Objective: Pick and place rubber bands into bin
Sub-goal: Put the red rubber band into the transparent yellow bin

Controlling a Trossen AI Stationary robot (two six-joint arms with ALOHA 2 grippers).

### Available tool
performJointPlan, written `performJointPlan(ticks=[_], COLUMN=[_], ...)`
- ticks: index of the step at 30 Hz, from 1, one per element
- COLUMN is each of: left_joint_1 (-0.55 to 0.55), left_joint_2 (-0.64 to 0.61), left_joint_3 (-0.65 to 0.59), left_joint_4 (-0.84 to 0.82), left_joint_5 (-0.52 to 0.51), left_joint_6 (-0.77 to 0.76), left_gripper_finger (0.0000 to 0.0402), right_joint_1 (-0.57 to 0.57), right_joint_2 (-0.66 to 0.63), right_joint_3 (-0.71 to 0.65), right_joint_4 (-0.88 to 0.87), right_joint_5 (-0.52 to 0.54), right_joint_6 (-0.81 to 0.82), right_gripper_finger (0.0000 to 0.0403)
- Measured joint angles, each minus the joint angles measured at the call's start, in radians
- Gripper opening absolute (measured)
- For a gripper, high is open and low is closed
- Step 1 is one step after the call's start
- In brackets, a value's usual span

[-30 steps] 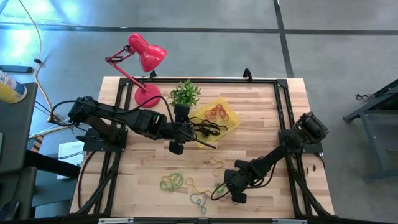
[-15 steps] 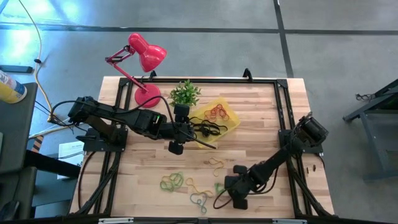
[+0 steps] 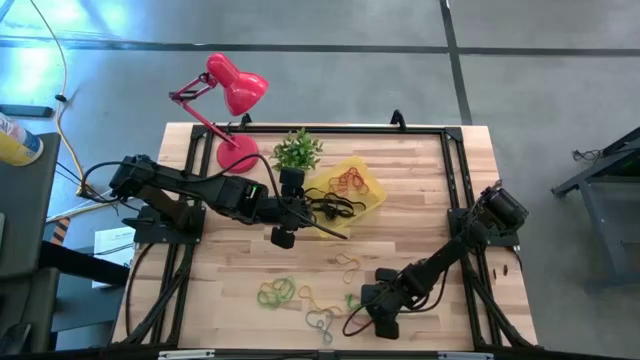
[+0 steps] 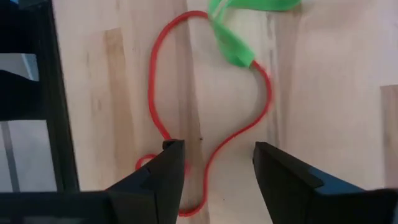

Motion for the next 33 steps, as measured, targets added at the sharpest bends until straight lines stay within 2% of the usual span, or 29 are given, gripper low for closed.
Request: performJointPlan(ticks=[13,26,33], left_joint_1=[0.001,0.001,0.001], left_joint_2=[0.000,0.000,0.000], left_joint_3=[0.000,0.000,0.000], left_joint_4=[0.000,0.000,0.000], left_joint_5=[0.000,0.000,0.000], left_joint_6=[0.006,0.008,0.008], left_gripper_finger=[0.0161,0.0161,0.0161], right_joint_1=[0.049,0.050,0.042], right_joint_2=[0.000,0.000,-0.001], right_joint_3=[0.000,0.000,0.001], right_joint_4=[0.090,0.035,0.035], right_joint_5=[-0.047,-0.014,0.049], right_joint_6=[0.003,0.003,0.007], right_gripper_finger=[0.0182,0.0182,0.0181])
